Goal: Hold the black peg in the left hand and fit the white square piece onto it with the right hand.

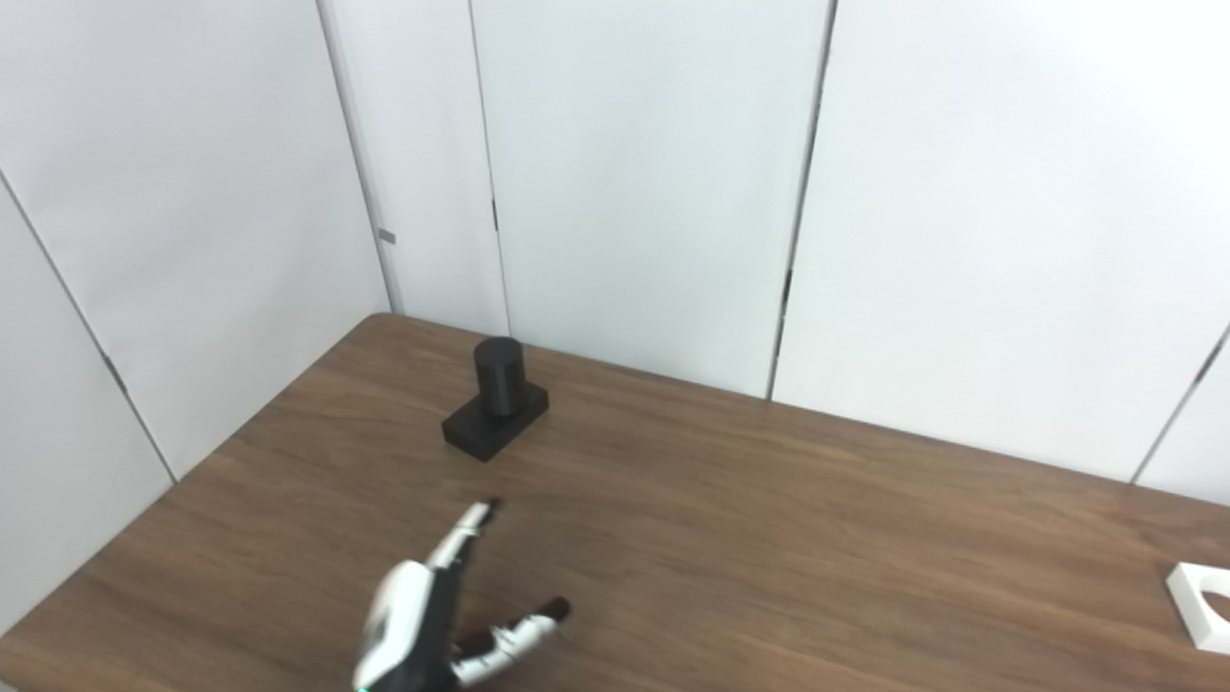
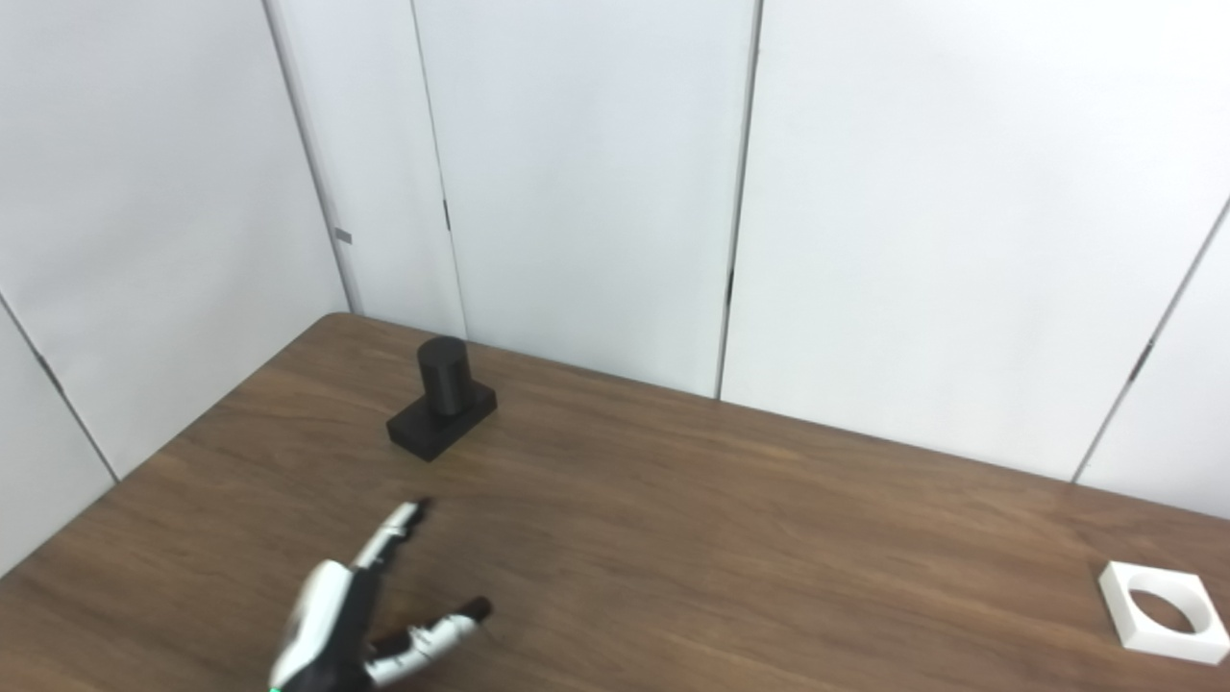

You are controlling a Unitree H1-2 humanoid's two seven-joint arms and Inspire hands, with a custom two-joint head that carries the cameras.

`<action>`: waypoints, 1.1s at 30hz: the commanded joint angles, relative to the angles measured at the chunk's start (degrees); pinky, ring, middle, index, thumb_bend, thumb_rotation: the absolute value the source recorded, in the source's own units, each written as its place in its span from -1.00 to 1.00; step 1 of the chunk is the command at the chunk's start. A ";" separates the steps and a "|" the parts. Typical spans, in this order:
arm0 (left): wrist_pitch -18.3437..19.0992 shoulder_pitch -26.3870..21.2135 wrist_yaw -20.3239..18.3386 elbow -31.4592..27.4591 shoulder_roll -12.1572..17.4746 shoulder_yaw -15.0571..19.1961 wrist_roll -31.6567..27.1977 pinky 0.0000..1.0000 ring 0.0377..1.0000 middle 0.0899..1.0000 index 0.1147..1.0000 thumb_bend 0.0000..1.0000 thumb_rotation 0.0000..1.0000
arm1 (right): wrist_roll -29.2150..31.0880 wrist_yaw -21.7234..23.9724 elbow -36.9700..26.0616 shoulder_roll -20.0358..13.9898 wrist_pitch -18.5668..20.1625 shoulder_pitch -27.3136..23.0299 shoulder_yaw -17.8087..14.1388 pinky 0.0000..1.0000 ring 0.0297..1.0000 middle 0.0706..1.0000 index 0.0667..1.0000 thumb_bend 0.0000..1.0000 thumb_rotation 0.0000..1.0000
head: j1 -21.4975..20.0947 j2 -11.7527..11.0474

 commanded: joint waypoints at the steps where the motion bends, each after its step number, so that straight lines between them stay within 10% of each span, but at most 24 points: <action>1: 1.62 -4.32 1.42 -1.06 1.11 1.31 4.24 0.60 0.73 0.77 0.74 0.84 -0.08 | 0.00 0.33 1.13 0.92 -1.42 0.66 0.25 0.84 0.76 0.71 0.66 0.55 0.59 | 0.04 0.07; 13: 10.17 -13.96 -2.77 6.78 8.52 2.99 12.82 0.83 0.88 0.85 0.73 1.00 0.34 | 0.64 0.51 0.18 1.43 -0.71 1.09 0.24 0.86 0.73 0.65 0.62 0.61 0.55 | -0.38 0.88; 33: 12.15 -28.50 0.32 28.30 12.86 1.83 10.06 0.86 0.87 0.82 0.66 0.91 0.28 | 0.26 0.53 -1.54 1.53 -0.36 2.33 0.50 0.73 0.70 0.63 0.61 0.66 0.56 | -0.68 1.96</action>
